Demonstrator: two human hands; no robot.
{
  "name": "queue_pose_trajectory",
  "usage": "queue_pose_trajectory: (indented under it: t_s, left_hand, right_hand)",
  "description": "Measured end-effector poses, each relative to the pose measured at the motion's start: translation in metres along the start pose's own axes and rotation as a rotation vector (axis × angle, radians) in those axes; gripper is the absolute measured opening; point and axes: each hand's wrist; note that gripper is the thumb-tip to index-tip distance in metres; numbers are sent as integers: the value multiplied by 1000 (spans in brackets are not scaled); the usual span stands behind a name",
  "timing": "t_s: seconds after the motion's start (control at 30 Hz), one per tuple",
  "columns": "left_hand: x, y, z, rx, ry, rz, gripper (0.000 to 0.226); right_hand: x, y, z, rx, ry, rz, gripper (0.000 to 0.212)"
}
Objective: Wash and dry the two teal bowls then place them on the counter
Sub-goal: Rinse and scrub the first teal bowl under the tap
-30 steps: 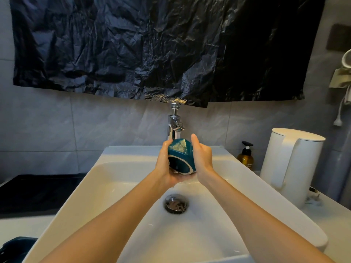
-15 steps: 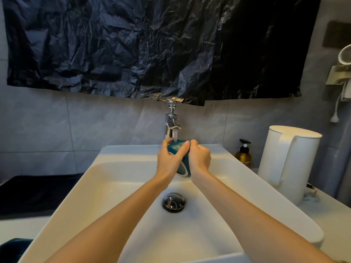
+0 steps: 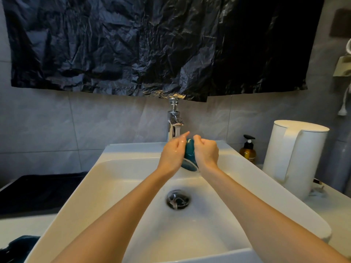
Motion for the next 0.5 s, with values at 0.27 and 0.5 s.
queue_pose_trajectory:
  t_s: [0.27,0.5]
  left_hand:
    - [-4,-1,-12,-56,-61,76,38]
    - [-13,7,-6,-87,609,-475,41]
  right_hand:
    - [1,-3,1,3,1,34,41]
    - [4,-5,-2,85,-106,212,31]
Point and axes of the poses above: each hand's wrist, its own z-axis towards the middle knuckle, its own y-axis out of the back of the hand, x = y × z
